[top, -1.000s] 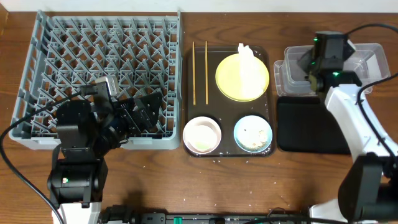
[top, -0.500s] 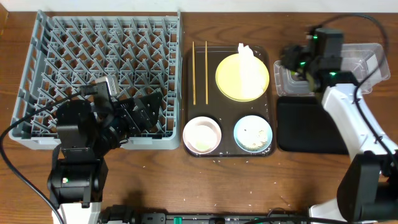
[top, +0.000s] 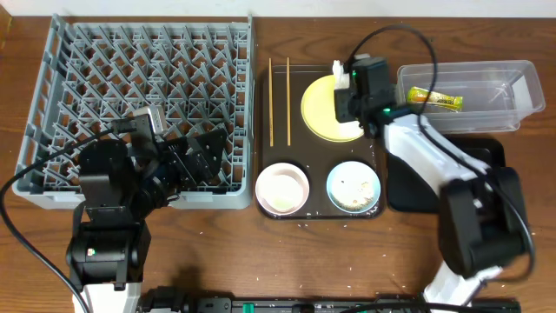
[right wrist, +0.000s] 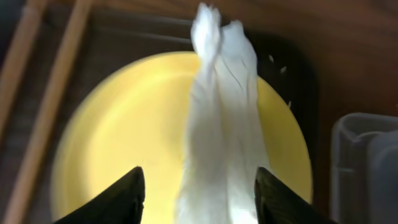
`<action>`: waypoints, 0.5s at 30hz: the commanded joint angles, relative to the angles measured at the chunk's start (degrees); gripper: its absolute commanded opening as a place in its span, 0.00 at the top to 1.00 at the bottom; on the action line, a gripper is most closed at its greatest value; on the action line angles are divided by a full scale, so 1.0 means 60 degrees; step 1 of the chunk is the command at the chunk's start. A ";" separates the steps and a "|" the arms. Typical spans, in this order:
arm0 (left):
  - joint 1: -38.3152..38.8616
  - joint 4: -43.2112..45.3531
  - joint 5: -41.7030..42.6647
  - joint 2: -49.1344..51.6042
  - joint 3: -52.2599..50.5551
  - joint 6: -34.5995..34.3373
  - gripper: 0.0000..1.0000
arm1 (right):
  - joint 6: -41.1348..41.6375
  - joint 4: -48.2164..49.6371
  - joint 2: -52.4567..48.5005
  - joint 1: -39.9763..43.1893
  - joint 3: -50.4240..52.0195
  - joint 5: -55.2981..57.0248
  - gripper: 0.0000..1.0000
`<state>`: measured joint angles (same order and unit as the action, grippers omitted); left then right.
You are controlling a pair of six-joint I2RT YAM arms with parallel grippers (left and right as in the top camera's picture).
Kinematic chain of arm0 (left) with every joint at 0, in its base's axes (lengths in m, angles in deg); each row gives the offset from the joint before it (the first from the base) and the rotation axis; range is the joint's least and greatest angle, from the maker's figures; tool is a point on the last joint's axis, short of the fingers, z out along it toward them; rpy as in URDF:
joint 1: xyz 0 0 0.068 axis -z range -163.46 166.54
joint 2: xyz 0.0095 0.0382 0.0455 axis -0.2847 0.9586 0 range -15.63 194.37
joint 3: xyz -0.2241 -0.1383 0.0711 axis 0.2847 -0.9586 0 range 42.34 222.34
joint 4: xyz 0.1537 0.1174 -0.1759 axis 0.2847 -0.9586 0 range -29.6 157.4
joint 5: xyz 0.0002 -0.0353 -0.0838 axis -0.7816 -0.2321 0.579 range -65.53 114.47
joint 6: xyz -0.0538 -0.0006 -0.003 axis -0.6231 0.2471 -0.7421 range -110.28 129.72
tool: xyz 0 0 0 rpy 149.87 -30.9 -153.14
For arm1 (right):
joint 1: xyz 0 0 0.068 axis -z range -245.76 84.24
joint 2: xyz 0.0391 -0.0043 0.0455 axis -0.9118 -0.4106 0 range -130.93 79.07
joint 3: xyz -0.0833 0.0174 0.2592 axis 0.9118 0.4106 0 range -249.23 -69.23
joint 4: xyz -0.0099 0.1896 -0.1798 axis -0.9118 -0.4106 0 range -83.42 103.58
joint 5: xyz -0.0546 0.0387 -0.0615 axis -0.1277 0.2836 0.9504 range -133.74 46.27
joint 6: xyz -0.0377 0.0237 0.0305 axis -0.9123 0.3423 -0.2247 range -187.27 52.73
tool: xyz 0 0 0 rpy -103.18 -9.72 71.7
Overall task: Sort waste into correct bins and load items into the dishwasher
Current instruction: 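Return the right gripper to the plate and grasp the white tissue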
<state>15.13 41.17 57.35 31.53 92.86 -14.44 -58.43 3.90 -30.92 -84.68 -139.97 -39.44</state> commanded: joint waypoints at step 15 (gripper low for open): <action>-0.0022 -0.0091 0.0095 -0.0007 0.0182 0.0091 0.02 | 0.1530 -0.0943 -0.0867 0.0036 0.0029 0.0455 0.99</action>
<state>15.13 40.62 57.35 31.53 92.86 -14.44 -54.70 0.41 -37.70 -84.68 -140.32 -36.14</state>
